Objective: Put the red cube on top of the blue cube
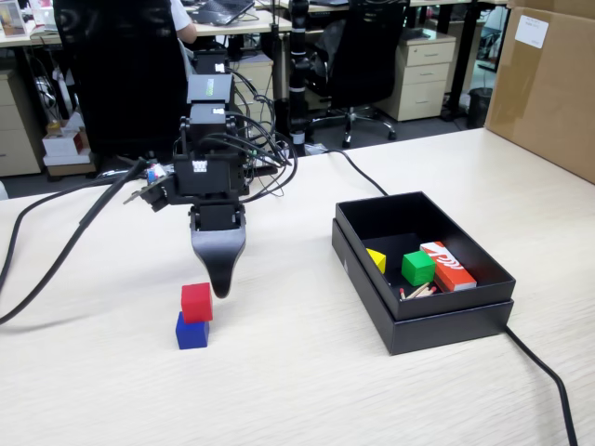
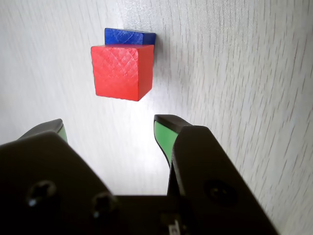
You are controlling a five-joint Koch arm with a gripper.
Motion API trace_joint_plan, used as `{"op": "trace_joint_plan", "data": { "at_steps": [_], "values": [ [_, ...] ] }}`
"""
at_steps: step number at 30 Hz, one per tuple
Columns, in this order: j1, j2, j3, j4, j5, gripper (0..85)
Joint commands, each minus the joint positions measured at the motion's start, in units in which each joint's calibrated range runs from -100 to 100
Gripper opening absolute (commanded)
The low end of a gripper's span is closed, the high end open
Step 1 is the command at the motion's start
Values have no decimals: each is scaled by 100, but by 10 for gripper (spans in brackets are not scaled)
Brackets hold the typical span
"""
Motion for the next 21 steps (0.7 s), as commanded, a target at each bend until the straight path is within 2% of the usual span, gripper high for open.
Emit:
{"op": "trace_joint_plan", "data": {
  "at_steps": [1,12,21],
  "values": [
    [93,-637,116,-96,34,384],
    [698,-1405,-972,-18,420,419],
    [718,-2989,-3247,1571,391,418]
  ]
}}
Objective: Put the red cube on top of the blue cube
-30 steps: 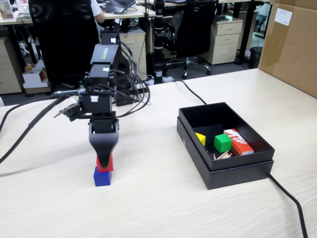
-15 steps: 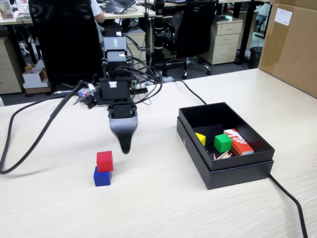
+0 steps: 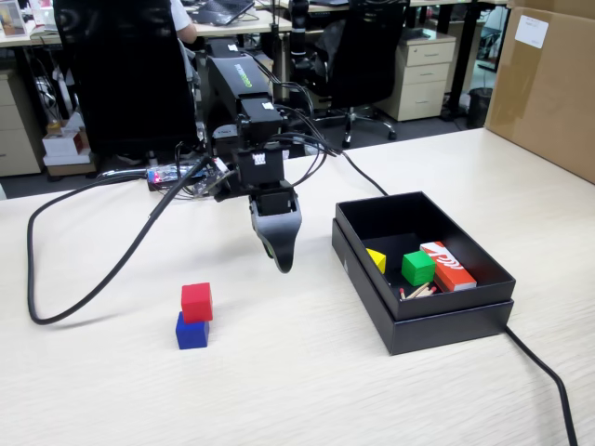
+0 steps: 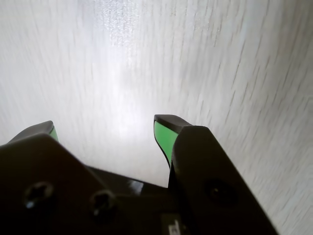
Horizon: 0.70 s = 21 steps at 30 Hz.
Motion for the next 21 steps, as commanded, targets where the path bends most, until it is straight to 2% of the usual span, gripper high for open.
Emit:
{"op": "trace_joint_plan", "data": {
  "at_steps": [1,5,15,17,21],
  "values": [
    [-24,-1094,-643,1021,-44,418],
    [-29,-1977,-2030,1868,-59,418],
    [-10,-4949,-6527,5323,-93,418],
    [-10,-5890,-7724,5773,-93,418],
    [-10,-6533,-8603,6066,-98,418]
  ]
}}
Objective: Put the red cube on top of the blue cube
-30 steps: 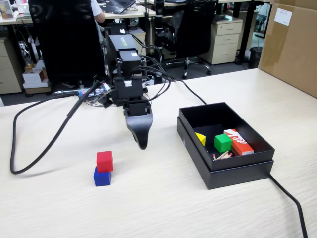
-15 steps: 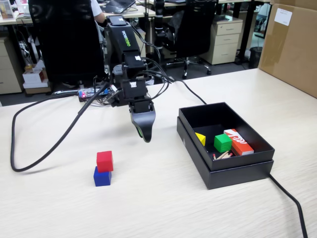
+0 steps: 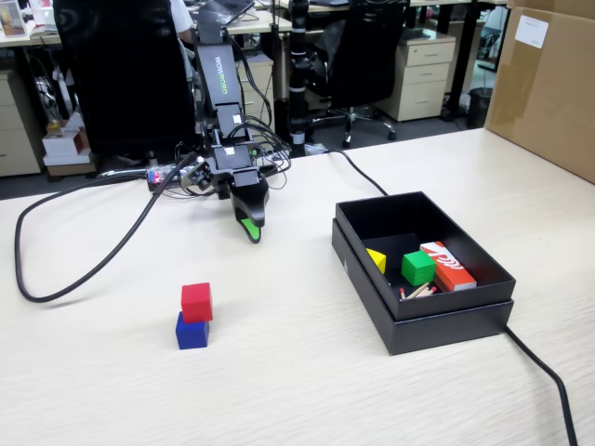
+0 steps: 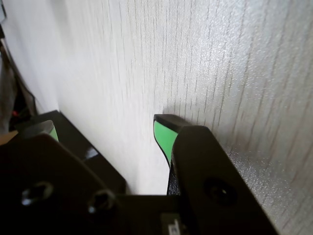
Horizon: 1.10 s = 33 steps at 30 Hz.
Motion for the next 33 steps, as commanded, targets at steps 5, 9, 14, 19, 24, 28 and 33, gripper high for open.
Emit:
{"op": "trace_joint_plan", "data": {
  "at_steps": [5,9,14,19,24,28,33],
  "values": [
    [0,-858,-559,-24,0,459],
    [10,-1134,-577,-257,0,485],
    [-39,-1272,-568,-395,5,491],
    [-39,-1272,-568,-395,5,491],
    [-39,-1283,-568,-395,5,491],
    [-39,-1272,-568,-395,5,491],
    [-39,-1272,-568,-395,5,491]
  ]
}}
